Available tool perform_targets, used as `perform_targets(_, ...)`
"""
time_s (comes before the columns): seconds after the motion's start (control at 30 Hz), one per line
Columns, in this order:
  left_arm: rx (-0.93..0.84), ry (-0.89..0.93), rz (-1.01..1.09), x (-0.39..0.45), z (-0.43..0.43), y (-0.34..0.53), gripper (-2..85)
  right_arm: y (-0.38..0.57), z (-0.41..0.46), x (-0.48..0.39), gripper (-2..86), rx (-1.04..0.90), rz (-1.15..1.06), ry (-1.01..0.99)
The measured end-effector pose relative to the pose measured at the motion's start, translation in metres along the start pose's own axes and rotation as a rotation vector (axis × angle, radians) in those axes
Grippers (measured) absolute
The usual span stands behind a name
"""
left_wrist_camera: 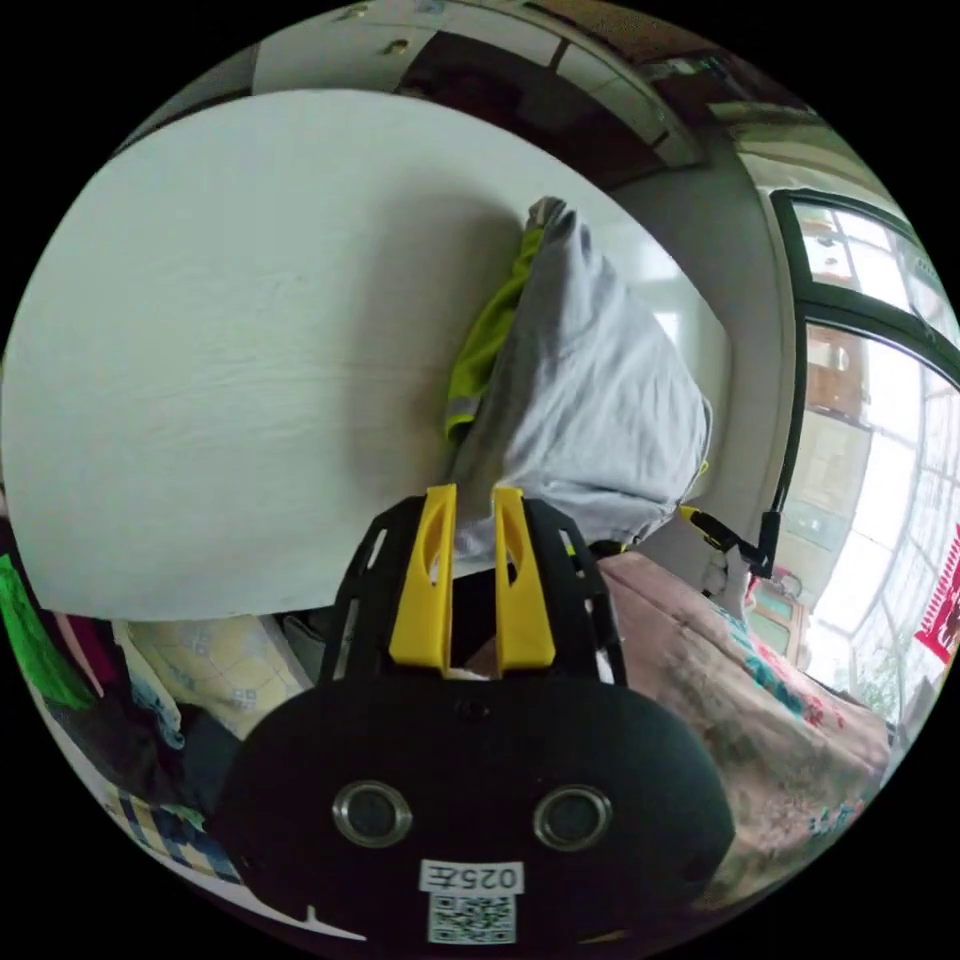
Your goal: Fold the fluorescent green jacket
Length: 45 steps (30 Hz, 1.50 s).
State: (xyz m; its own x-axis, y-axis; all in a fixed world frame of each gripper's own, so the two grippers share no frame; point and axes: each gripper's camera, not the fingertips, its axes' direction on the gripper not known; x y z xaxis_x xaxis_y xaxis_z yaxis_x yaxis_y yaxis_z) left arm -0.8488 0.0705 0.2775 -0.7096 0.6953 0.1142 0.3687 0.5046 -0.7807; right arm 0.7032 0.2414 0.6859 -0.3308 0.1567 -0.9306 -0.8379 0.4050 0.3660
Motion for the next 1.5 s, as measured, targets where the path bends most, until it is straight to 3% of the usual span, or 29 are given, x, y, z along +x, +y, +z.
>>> perform_targets(0.1,0.104,0.019,0.014,0.017,-0.029,0.018,1.0,0.007,-0.033,-0.03,-0.6,0.087,-0.125,0.122)
perform_targets(0.17,0.112,0.066,0.053,0.036,-0.029,0.018,-0.5,0.0,-0.043,-0.058,-0.7,0.111,-0.249,0.101)
perform_targets(0.27,-0.068,0.104,0.11,0.069,0.018,-0.001,-1.0,-0.036,-0.036,-0.111,-0.8,0.095,-0.43,0.077)
perform_targets(0.37,-0.224,-0.054,0.153,0.09,0.083,-0.023,-0.9,-0.086,-0.006,-0.159,-0.9,0.046,-0.57,0.083)
perform_targets(0.43,-0.268,-0.174,0.175,0.095,0.108,-0.044,-0.9,-0.114,0.022,-0.18,-0.9,-0.063,-0.635,0.153)
perform_targets(0.5,-0.295,-0.172,0.184,0.101,0.109,-0.084,-0.9,-0.136,0.044,-0.195,-1.0,-0.126,-0.76,0.296)
perform_targets(0.63,-0.188,-0.34,0.274,0.129,0.081,-0.152,-0.9,-0.166,0.036,-0.187,-1.0,-0.113,-0.733,0.375)
perform_targets(0.87,-0.004,-0.442,0.278,0.183,0.052,-0.261,-0.9,-0.158,0.02,-0.126,-0.9,-0.051,-0.413,0.182)
perform_targets(1.07,0.097,-0.179,0.281,0.171,0.027,-0.183,0.3,-0.104,0.033,-0.089,-0.9,-0.034,-0.211,-0.062)
perform_targets(1.27,0.038,0.128,0.028,0.085,0.051,-0.118,2.5,-0.083,0.038,-0.088,-0.9,-0.08,-0.197,-0.097)
perform_targets(1.5,-0.065,-0.036,0.094,0.097,0.082,-0.093,4.2,-0.094,0.03,-0.089,-0.9,-0.117,-0.261,-0.089)
